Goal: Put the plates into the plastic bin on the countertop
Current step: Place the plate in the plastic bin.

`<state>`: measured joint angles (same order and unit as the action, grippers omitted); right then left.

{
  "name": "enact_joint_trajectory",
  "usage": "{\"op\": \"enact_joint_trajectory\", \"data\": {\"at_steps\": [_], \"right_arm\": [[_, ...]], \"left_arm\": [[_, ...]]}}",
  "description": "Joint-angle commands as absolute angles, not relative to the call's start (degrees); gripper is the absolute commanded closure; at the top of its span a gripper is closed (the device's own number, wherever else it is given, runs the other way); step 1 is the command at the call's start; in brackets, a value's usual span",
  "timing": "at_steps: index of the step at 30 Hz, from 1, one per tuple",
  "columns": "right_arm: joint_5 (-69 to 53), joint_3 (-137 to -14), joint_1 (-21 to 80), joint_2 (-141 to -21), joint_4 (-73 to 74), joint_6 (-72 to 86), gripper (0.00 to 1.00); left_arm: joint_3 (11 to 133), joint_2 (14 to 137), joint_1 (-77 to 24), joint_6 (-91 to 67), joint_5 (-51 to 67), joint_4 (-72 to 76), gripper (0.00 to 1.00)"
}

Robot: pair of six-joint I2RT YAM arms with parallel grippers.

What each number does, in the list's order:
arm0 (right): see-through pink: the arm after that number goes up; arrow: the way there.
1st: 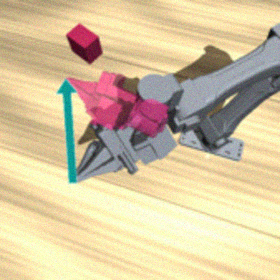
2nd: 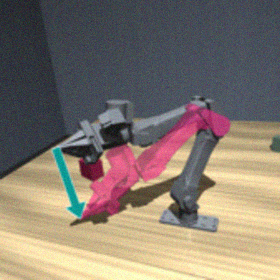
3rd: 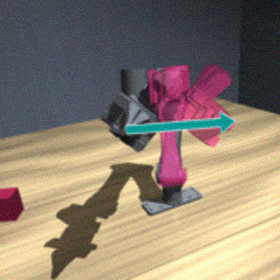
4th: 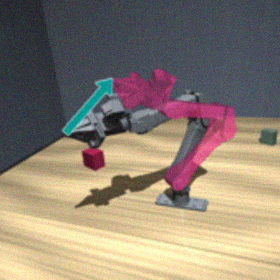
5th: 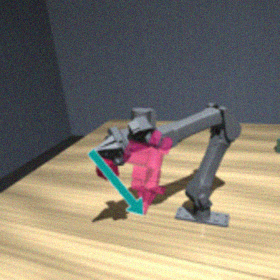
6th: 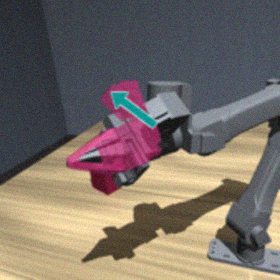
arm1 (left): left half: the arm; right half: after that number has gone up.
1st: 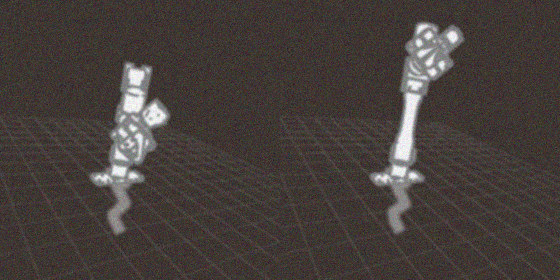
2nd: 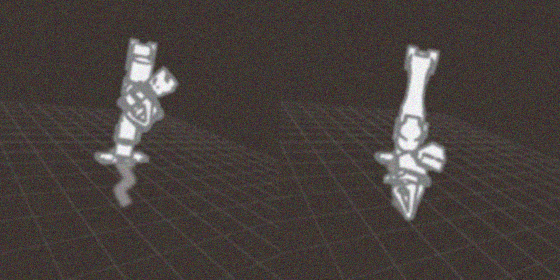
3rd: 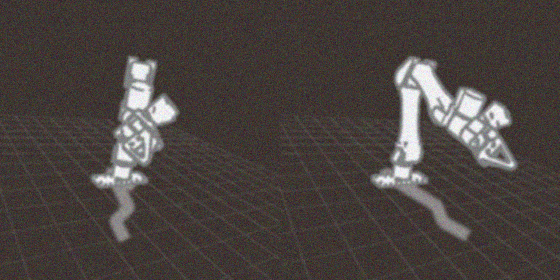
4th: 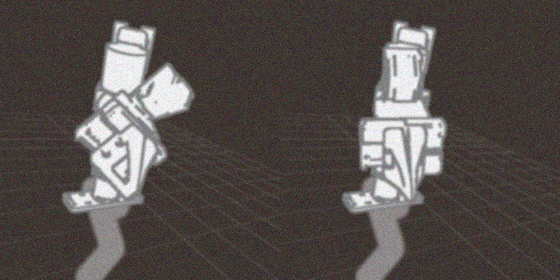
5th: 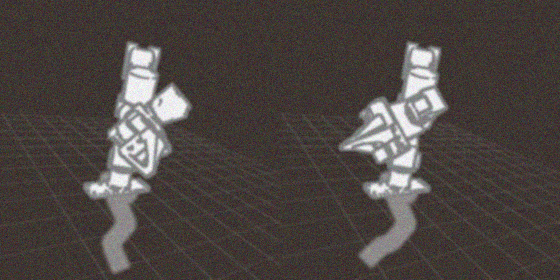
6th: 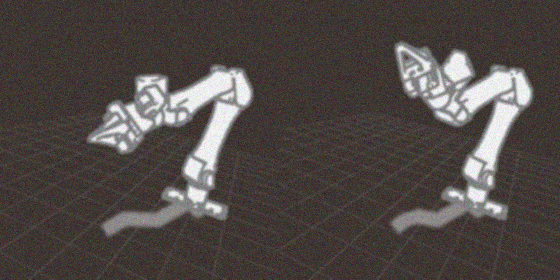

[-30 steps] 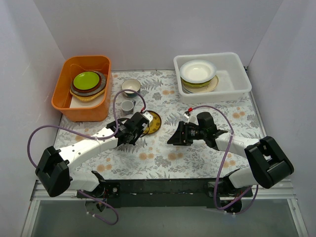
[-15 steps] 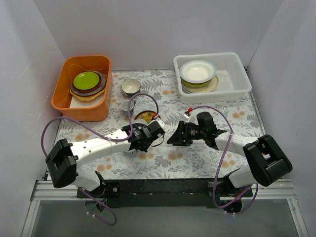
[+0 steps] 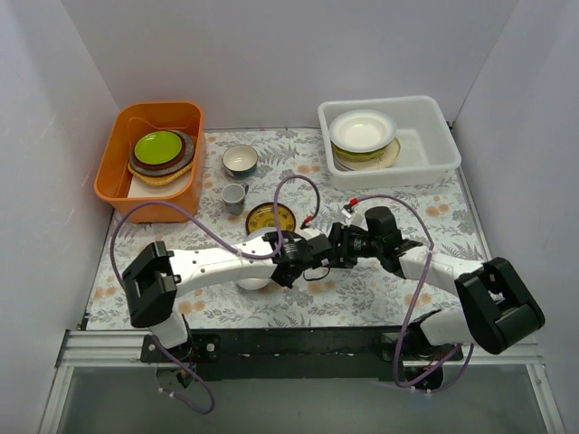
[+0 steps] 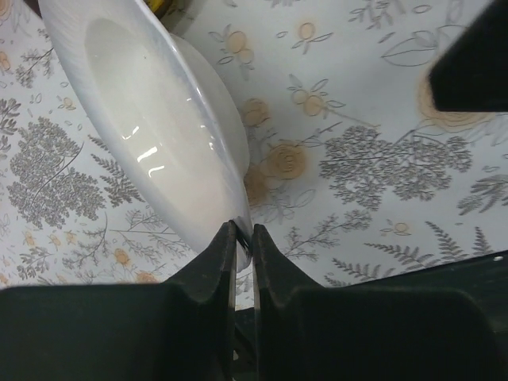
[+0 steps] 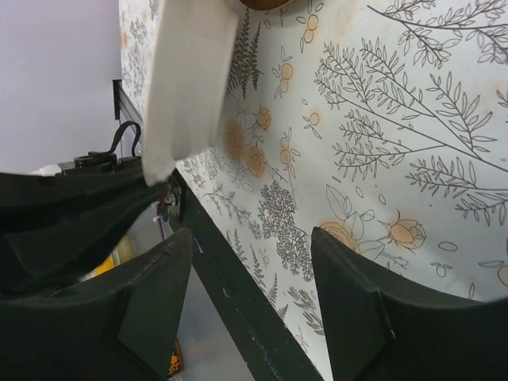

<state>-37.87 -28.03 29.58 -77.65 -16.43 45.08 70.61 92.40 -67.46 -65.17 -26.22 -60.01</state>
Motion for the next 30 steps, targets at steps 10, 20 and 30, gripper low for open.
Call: {"op": "enact_joint_trajectory", "data": {"at_steps": [10,20,30], "right_arm": [[-30.67,-22.16,19.36,-60.4,4.74,39.29,0.32],[-34.89,-16.0,13.19,-61.34,4.31,37.79,0.32],[-36.65,-16.0,11.6,-60.73,4.57,36.3,0.32]], "left_arm": [[89.46,111.97,-74.18,-68.38,-19.86,-61.08,1.0],[100.1,120.84,-78.57,-69.52,-21.71,-63.19,1.0],[102.65,122.43,-78.66,-71.98,-21.62,-64.16,0.73]]}}
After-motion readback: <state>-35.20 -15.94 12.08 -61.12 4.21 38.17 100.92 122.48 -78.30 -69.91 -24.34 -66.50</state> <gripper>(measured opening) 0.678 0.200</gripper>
